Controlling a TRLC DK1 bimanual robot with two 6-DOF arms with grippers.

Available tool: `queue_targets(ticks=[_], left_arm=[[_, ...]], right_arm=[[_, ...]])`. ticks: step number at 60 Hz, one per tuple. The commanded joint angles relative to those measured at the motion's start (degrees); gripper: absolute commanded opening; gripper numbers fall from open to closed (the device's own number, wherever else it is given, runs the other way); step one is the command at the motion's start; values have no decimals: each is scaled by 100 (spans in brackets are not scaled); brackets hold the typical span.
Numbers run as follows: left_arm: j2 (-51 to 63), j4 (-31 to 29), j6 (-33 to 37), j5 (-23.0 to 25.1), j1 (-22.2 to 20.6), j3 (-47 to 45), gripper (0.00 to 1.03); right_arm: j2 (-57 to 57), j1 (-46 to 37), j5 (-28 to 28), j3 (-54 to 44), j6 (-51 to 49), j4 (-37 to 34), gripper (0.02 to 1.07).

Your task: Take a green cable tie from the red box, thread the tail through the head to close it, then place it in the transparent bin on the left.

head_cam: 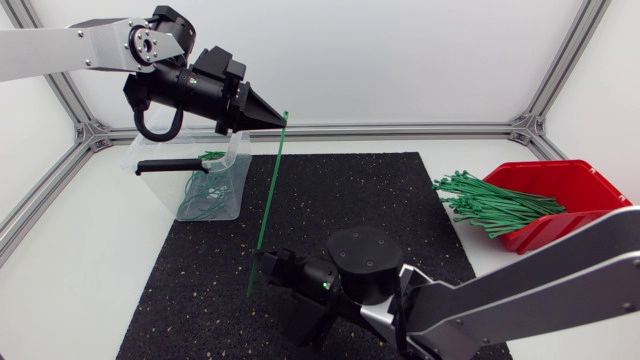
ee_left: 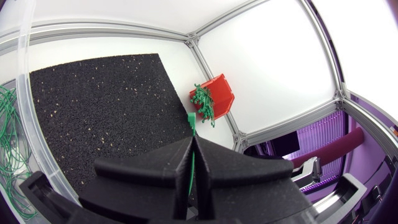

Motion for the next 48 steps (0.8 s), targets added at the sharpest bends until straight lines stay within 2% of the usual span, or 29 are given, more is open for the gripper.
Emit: queue_targets(ticks=[1, 40, 48], left_arm=[[-202, -84, 133, 85, -53, -164, 3], [-106, -145, 124, 85, -159, -111, 3], [-106, -145, 124, 85, -159, -120, 3]], right_arm=[[2, -57, -45, -101, -234, 42, 39], [29, 110, -71, -171, -242, 51, 38], [55, 127, -80, -163, -242, 51, 32]])
